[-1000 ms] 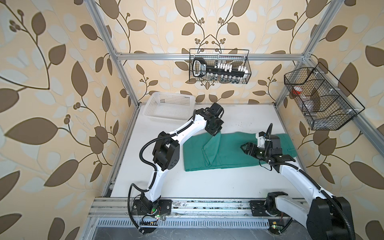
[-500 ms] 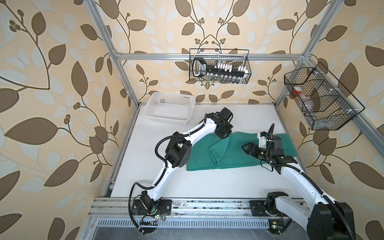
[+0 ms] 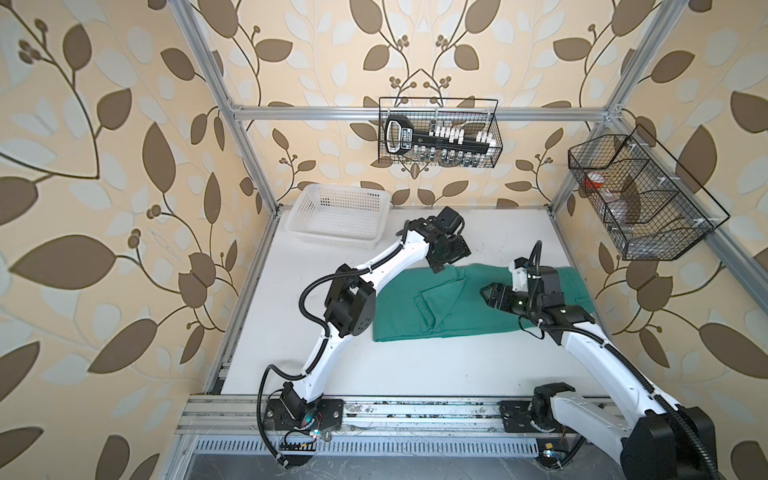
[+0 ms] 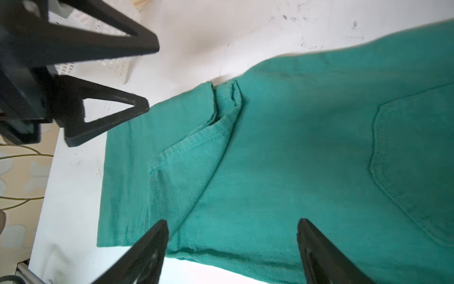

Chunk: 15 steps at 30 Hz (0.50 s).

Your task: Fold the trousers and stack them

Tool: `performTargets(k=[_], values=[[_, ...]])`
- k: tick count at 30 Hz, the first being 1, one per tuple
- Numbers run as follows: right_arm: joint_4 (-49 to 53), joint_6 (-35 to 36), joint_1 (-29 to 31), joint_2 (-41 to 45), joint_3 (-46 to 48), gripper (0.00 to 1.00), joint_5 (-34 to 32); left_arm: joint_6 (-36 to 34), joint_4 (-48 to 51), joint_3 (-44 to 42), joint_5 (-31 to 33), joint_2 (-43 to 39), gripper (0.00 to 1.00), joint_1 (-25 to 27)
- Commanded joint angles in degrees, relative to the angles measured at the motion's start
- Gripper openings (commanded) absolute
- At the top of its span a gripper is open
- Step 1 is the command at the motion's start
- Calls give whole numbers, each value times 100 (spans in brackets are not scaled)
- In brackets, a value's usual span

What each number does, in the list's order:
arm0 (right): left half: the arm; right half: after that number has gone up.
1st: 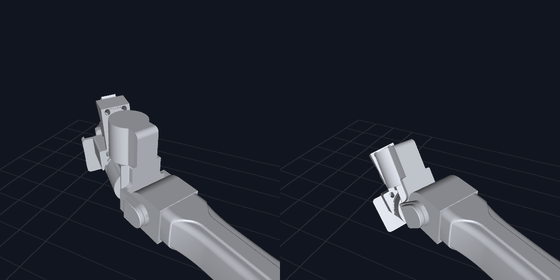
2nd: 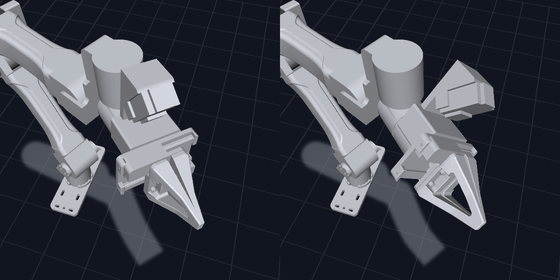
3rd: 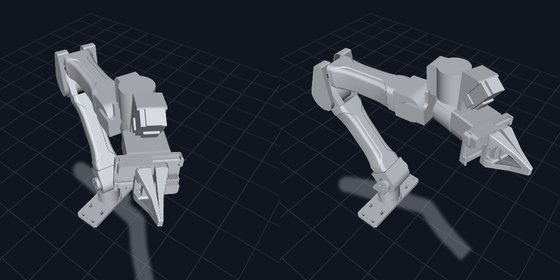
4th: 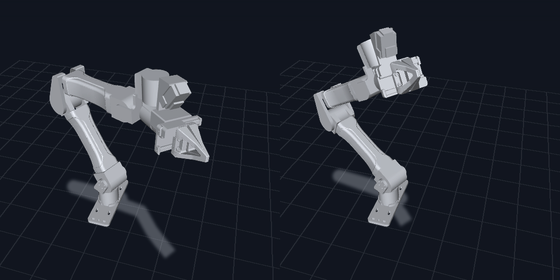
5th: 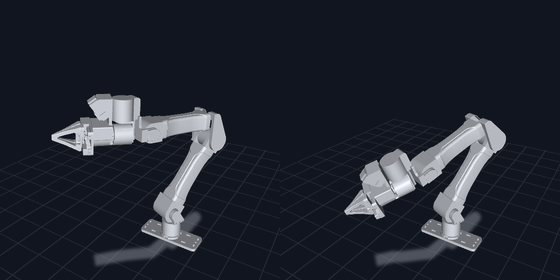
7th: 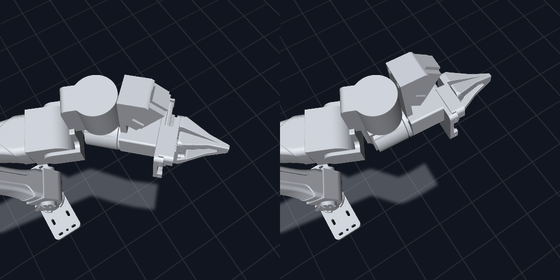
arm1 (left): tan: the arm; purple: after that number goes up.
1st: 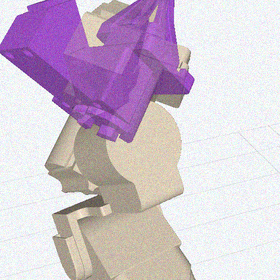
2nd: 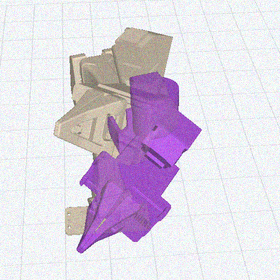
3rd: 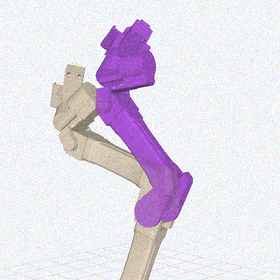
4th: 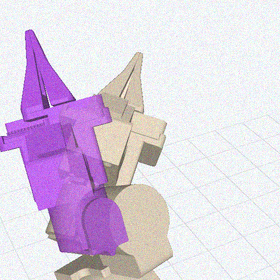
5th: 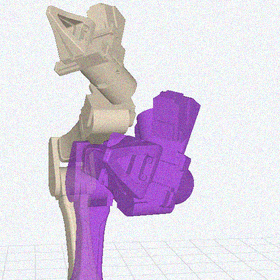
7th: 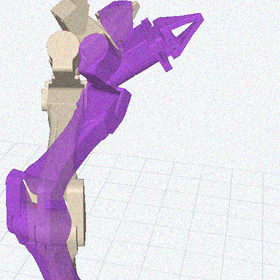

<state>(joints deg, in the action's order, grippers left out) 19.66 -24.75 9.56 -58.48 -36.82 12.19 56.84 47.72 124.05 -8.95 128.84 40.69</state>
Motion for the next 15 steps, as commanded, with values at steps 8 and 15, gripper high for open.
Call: performTargets(k=[8, 15], values=[[-260, 489, 2032, -1160, -950, 72, -1194, -1695, 167, -3489, 232, -2782, 83, -1121], [-682, 1064, 3022, -2686, -1771, 57, -1402, -2117, -656, -4657, -1203, -2801, 77, -1642]])
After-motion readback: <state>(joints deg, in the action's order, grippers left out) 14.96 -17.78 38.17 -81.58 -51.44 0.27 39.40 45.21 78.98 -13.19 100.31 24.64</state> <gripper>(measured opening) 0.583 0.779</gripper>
